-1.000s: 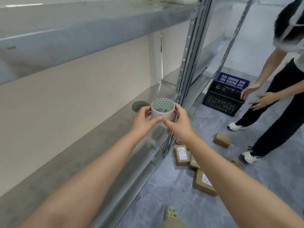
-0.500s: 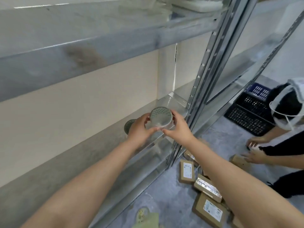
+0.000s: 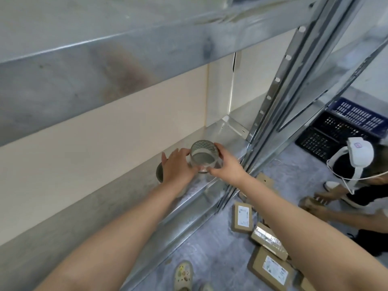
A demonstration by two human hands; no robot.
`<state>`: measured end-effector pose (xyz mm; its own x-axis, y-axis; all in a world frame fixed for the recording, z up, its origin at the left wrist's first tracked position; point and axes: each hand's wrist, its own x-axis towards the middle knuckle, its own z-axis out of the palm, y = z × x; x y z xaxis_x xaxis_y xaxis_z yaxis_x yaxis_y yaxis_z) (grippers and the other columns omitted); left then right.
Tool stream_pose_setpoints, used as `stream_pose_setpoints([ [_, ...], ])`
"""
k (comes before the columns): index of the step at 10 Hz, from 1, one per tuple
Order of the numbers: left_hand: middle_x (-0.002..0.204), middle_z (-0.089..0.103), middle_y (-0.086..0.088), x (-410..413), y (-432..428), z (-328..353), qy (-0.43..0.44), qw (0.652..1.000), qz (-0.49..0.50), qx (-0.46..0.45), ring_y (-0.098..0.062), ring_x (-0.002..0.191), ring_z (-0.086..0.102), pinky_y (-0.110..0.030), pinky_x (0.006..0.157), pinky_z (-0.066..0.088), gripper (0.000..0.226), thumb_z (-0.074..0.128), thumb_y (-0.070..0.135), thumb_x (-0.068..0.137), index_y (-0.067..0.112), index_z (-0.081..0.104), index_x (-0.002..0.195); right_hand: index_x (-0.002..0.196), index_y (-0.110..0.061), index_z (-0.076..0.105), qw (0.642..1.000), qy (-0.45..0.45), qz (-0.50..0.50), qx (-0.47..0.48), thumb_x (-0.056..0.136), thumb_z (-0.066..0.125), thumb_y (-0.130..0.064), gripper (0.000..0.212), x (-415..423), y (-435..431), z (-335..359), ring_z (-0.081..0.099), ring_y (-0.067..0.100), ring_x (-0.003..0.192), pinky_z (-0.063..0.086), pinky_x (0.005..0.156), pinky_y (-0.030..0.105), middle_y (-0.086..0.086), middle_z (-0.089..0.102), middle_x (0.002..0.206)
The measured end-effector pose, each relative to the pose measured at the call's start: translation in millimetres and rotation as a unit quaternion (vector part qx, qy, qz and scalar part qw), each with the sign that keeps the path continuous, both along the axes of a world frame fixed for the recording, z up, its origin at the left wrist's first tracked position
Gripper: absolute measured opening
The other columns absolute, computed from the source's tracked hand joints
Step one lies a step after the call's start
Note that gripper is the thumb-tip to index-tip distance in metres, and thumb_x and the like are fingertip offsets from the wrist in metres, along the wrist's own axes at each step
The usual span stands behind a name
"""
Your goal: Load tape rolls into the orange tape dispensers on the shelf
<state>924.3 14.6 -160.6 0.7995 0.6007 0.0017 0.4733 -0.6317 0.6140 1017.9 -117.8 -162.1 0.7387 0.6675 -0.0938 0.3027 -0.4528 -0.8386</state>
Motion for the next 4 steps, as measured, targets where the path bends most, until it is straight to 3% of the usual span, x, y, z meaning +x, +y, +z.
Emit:
stream_pose_setpoints([
  [1, 0.127, 0.06, 0.0, 0.8, 0.5, -2.3, 0.035, 0.999, -0.008, 0.018, -0.017, 0.14, 0.029, -0.045, 0.115, -0.006, 0.059, 0.065, 0.053, 0.073, 0.023, 0.053, 0.122, 0.138, -0.012, 0.03, 1.0, 0.009, 0.018, -0.014, 0.071, 0.07, -0.011, 0.079, 6.3, 1.4, -2.8, 0.05, 0.012, 0.113, 0.041, 0.09, 0.023, -0.006, 0.049, 0.116],
  [2, 0.127, 0.06, 0.001, 0.5, 1.9, -1.4, 0.041, 0.999, -0.005, 0.026, -0.016, 0.142, 0.024, -0.047, 0.115, -0.01, 0.057, 0.062, 0.052, 0.076, 0.022, 0.052, 0.123, 0.14, -0.013, 0.028, 0.999, 0.013, 0.023, -0.025, 0.073, 0.067, -0.011, 0.077, 7.4, 3.2, -1.3, 0.047, 0.004, 0.105, 0.039, 0.079, 0.005, -0.011, 0.048, 0.111],
  [3, 0.128, 0.06, 0.002, -0.1, 1.7, -1.4, 0.044, 0.999, -0.007, 0.021, -0.016, 0.142, 0.024, -0.046, 0.114, -0.011, 0.057, 0.062, 0.05, 0.077, 0.022, 0.05, 0.125, 0.14, -0.014, 0.028, 0.999, 0.017, 0.025, -0.016, 0.072, 0.066, -0.009, 0.078, 8.9, 2.9, -5.4, 0.049, 0.007, 0.105, 0.04, 0.078, 0.006, -0.01, 0.05, 0.11],
  [4, 0.13, 0.058, 0.002, 0.4, 0.8, -0.2, 0.057, 0.998, -0.02, 0.025, -0.016, 0.142, 0.022, -0.047, 0.114, -0.011, 0.062, 0.063, 0.053, 0.075, 0.023, 0.048, 0.127, 0.143, -0.013, 0.02, 0.999, 0.023, 0.023, -0.018, 0.072, 0.067, -0.01, 0.086, 7.3, 1.8, -4.2, 0.048, 0.009, 0.111, 0.041, 0.089, 0.023, -0.006, 0.05, 0.119],
])
